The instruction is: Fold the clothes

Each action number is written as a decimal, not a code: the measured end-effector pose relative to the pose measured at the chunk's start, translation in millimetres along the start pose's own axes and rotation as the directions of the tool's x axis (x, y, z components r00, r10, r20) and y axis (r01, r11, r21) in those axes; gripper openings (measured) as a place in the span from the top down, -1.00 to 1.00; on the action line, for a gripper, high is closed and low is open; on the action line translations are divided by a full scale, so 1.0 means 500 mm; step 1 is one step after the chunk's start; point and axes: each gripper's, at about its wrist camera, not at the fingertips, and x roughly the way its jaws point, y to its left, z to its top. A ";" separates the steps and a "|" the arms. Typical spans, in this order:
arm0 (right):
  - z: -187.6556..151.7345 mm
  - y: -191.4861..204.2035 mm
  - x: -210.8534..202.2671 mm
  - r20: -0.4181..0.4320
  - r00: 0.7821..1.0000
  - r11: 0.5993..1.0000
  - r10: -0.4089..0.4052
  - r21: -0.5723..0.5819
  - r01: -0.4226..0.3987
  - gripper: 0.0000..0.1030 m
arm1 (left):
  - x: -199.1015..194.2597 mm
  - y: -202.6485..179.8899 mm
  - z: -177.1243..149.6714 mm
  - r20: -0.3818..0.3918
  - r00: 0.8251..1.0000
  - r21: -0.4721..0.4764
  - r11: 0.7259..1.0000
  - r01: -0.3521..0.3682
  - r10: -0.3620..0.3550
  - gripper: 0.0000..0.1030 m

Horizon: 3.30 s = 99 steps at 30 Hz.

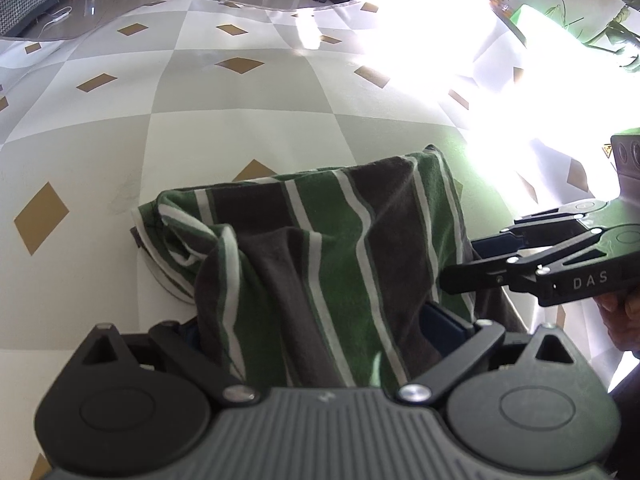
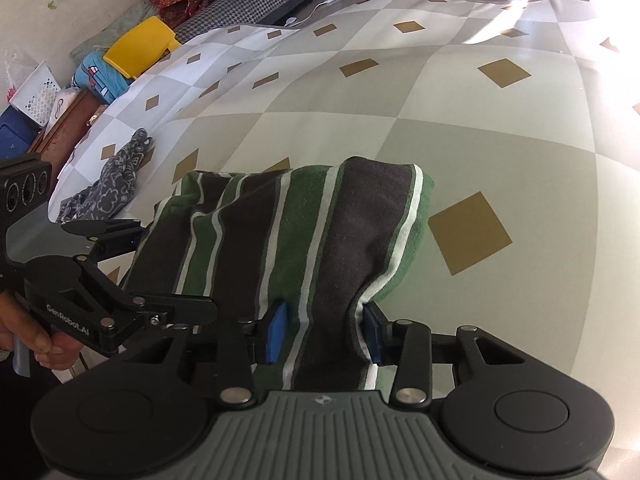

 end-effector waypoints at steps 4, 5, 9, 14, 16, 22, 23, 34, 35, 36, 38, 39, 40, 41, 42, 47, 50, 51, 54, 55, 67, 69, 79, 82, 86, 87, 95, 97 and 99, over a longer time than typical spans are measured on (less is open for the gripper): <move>0.002 0.014 0.004 -0.010 1.000 0.998 -0.013 -0.059 0.012 0.19 | 0.000 0.000 0.002 -0.012 1.000 0.024 0.999 -0.024 0.024 -0.80; 0.002 0.011 0.003 -0.004 1.000 0.998 -0.019 -0.054 0.019 0.18 | -0.001 0.002 0.002 -0.012 1.000 0.021 1.000 -0.023 0.023 -0.80; 0.001 -0.001 0.000 0.017 1.000 0.999 -0.014 -0.041 0.015 0.13 | -0.003 0.006 -0.003 -0.016 0.999 0.031 0.998 -0.045 0.046 -0.81; -0.002 0.005 0.004 0.027 0.999 0.996 -0.019 -0.082 0.021 -0.03 | -0.002 0.007 -0.005 -0.015 0.998 0.030 0.998 -0.059 0.060 -0.83; -0.005 0.017 0.010 0.036 0.999 0.994 -0.034 -0.103 0.038 -0.14 | 0.000 0.002 -0.005 -0.015 0.997 0.038 0.996 -0.075 0.075 -0.84; -0.013 0.063 0.028 0.072 0.990 0.966 -0.125 -0.218 0.138 -0.03 | 0.009 -0.018 -0.005 -0.007 0.991 0.070 0.989 -0.129 0.130 -0.79; -0.013 0.066 0.030 0.076 0.988 0.965 -0.133 -0.218 0.146 0.05 | 0.010 -0.022 -0.005 -0.003 0.990 0.077 0.987 -0.138 0.139 -0.77; 0.005 0.110 0.031 0.150 0.972 0.944 -0.182 -0.249 0.216 0.53 | -0.013 -0.025 0.012 0.084 0.983 0.012 0.986 -0.166 0.165 0.00; 0.008 0.113 0.028 0.159 0.970 0.941 -0.186 -0.256 0.222 0.54 | -0.017 -0.026 0.014 0.093 0.981 0.011 0.985 -0.174 0.172 0.02; 0.010 0.117 0.025 0.168 0.968 0.937 -0.188 -0.264 0.228 0.54 | -0.020 -0.026 0.017 0.102 0.978 0.008 0.983 -0.182 0.180 0.06; 0.015 0.126 0.018 0.188 0.964 0.929 -0.190 -0.282 0.238 0.55 | -0.030 -0.027 0.024 0.117 0.974 0.003 0.981 -0.195 0.193 0.13; 0.017 0.129 0.015 0.197 0.962 0.926 -0.192 -0.289 0.244 0.55 | -0.036 -0.027 0.027 0.125 0.972 0.001 0.980 -0.201 0.199 0.17; 0.019 0.132 0.011 0.205 0.959 0.923 -0.194 -0.292 0.250 0.55 | -0.041 -0.027 0.030 0.133 0.970 0.000 0.979 -0.206 0.204 0.20; 0.021 0.135 0.007 0.213 0.957 0.922 -0.197 -0.292 0.254 0.56 | -0.044 -0.027 0.033 0.138 0.969 -0.003 0.978 -0.209 0.207 0.21; 0.022 0.136 0.004 0.217 0.956 0.921 -0.198 -0.292 0.257 0.56 | -0.047 -0.026 0.034 0.141 0.968 -0.007 0.978 -0.210 0.209 0.21; 0.023 0.136 0.008 0.198 0.957 0.922 -0.213 -0.285 0.264 0.56 | -0.044 -0.022 0.033 0.120 0.966 -0.012 0.974 -0.228 0.228 0.21; 0.025 0.120 0.017 0.157 0.963 0.935 -0.221 -0.247 0.254 0.49 | -0.039 -0.008 0.026 0.102 0.966 -0.033 0.971 -0.237 0.239 0.18; 0.027 0.110 0.020 0.145 0.965 0.944 -0.219 -0.219 0.247 0.39 | -0.037 -0.002 0.023 0.097 0.965 -0.041 0.970 -0.241 0.244 0.15; 0.032 0.082 0.024 0.116 0.971 0.963 -0.208 -0.151 0.224 0.23 | -0.032 0.018 0.017 0.078 0.964 -0.071 0.965 -0.250 0.256 0.13; 0.034 0.076 0.025 0.109 0.972 0.965 -0.207 -0.139 0.221 0.21 | -0.031 0.024 0.016 0.073 0.964 -0.081 0.965 -0.249 0.255 0.10; 0.034 0.035 0.039 0.096 0.983 0.980 -0.159 -0.102 0.168 -0.02 | -0.021 0.036 0.010 0.057 0.969 -0.096 0.968 -0.233 0.239 0.02; 0.034 0.041 0.043 0.101 0.982 0.979 -0.160 -0.111 0.171 -0.12 | -0.019 0.035 0.010 0.055 0.969 -0.096 0.967 -0.234 0.240 0.01; 0.033 0.077 0.070 0.153 0.966 0.957 -0.207 -0.174 0.232 -0.10 | -0.012 0.034 0.011 0.060 0.967 -0.110 0.964 -0.241 0.248 0.05; 0.037 0.088 0.075 0.158 0.966 0.956 -0.205 -0.178 0.232 0.28 | -0.012 0.030 0.013 0.070 0.967 -0.116 0.965 -0.234 0.243 0.21; 0.045 0.105 0.073 0.180 0.959 0.947 -0.218 -0.201 0.252 0.45 | -0.022 0.016 0.018 0.108 0.959 -0.089 0.963 -0.252 0.261 0.41; 0.047 0.110 0.070 0.192 0.956 0.943 -0.220 -0.209 0.259 0.46 | -0.025 0.016 0.020 0.114 0.958 -0.094 0.963 -0.254 0.264 0.42; 0.067 0.141 0.051 0.244 0.947 0.934 -0.207 -0.240 0.266 0.47 | -0.049 0.034 0.029 0.131 0.944 -0.157 0.947 -0.281 0.302 0.45; 0.069 0.147 0.049 0.248 0.947 0.933 -0.205 -0.242 0.265 0.47 | -0.055 0.035 0.029 0.137 0.941 -0.161 0.944 -0.288 0.310 0.45; 0.071 0.153 0.047 0.255 0.945 0.932 -0.204 -0.246 0.267 0.47 | -0.062 0.035 0.029 0.144 0.937 -0.165 0.942 -0.293 0.317 0.44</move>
